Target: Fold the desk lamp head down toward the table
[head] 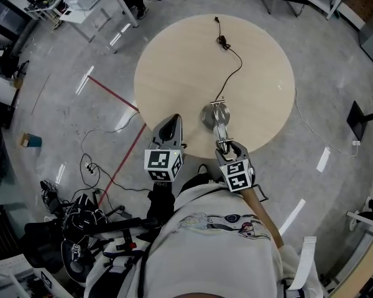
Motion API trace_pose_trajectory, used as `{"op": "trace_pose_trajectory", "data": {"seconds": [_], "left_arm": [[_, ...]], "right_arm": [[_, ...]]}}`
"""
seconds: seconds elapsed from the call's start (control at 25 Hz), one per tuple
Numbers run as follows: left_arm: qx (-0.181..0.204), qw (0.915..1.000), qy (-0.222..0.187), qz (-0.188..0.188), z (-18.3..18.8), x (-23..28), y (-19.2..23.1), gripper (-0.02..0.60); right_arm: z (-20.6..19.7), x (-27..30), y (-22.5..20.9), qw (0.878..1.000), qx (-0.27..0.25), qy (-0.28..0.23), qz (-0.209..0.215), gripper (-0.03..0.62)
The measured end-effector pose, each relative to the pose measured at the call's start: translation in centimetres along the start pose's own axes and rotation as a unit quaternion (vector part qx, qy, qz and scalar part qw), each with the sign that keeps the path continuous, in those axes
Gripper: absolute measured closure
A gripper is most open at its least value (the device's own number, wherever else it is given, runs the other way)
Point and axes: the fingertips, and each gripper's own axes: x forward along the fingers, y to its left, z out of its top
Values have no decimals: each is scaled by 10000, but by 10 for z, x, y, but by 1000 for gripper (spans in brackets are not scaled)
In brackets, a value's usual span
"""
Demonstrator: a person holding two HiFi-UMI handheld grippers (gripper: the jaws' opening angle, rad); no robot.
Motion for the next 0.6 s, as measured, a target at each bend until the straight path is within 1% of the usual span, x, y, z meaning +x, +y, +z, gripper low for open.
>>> {"op": "trace_pose_trajectory", "data": {"seconds": [0.44, 0.52, 0.6], "left_arm": [[21, 10000, 13, -19, 0, -1, 0, 581], [27, 10000, 18, -13, 0, -1, 0, 581], [35, 10000, 23, -4, 0, 0, 1, 581]], "right_arm": [[-13, 7, 0, 9999, -47, 147, -7, 361], [-15, 8, -2, 9998, -61, 177, -37, 387], [-17, 10, -4, 9998, -97, 193, -45, 390]]}}
